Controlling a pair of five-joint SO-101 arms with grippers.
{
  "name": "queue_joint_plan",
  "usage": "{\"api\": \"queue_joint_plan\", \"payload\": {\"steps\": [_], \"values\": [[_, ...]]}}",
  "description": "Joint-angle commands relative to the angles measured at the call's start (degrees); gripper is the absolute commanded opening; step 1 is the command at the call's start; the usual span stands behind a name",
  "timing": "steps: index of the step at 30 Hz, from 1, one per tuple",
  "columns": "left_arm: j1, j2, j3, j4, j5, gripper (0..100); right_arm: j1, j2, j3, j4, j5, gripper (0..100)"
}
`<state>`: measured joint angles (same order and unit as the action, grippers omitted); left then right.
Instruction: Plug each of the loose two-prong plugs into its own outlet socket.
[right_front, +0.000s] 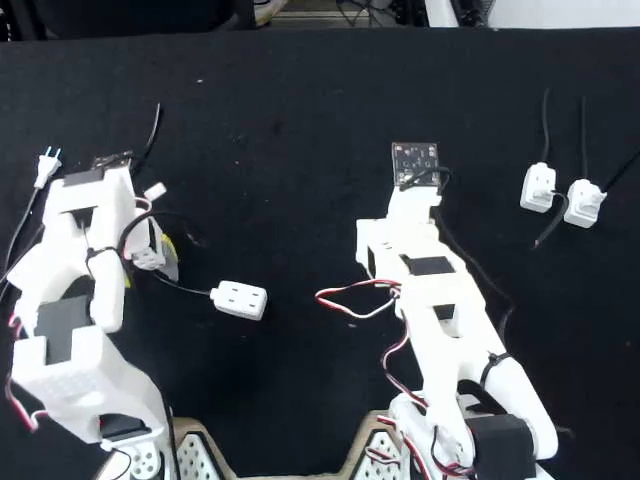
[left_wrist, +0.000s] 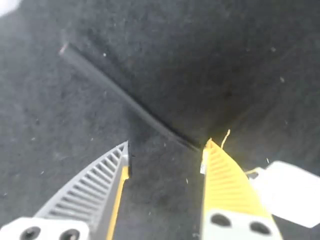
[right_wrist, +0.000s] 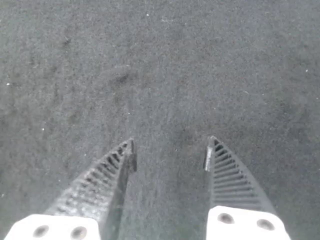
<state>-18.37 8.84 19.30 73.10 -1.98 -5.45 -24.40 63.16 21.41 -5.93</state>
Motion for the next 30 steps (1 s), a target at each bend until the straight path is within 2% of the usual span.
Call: {"api": "queue_joint_plan", "payload": {"steps": [1,6,9,11,15,18,22,30], "values": [[-0.31,-8.35,-2.42,3.52,-3.96,24,0.53,-2.59,-1.8,-0.97,-0.7,21.1],[3.65,-14.95,0.66,7.74,-14.07,24,1.23,-2.77,-1.71,-0.88,-0.7,21.1],[9.89,-17.85,6.02,10.99,-21.8,24,2.99,-2.77,-1.8,-0.97,-3.34,21.1],[14.81,-19.25,10.24,11.78,-24.53,24,4.4,-2.77,-1.8,-0.97,-5.98,21.1],[22.81,-20.92,18.07,5.1,-25.05,24,4.75,-2.77,-1.8,-0.97,-6.42,21.1],[26.07,-21.19,21.93,-3.6,-23.38,24,4.66,-2.77,-1.8,-0.97,-6.42,21.1],[27.3,-20.66,23.34,-14.24,-14.15,24,4.66,-2.77,-1.8,-0.97,-6.42,21.1],[30.9,-20.66,23.34,-24.44,-3.69,24,4.66,-2.77,-1.8,-0.97,-6.42,21.1]]}}
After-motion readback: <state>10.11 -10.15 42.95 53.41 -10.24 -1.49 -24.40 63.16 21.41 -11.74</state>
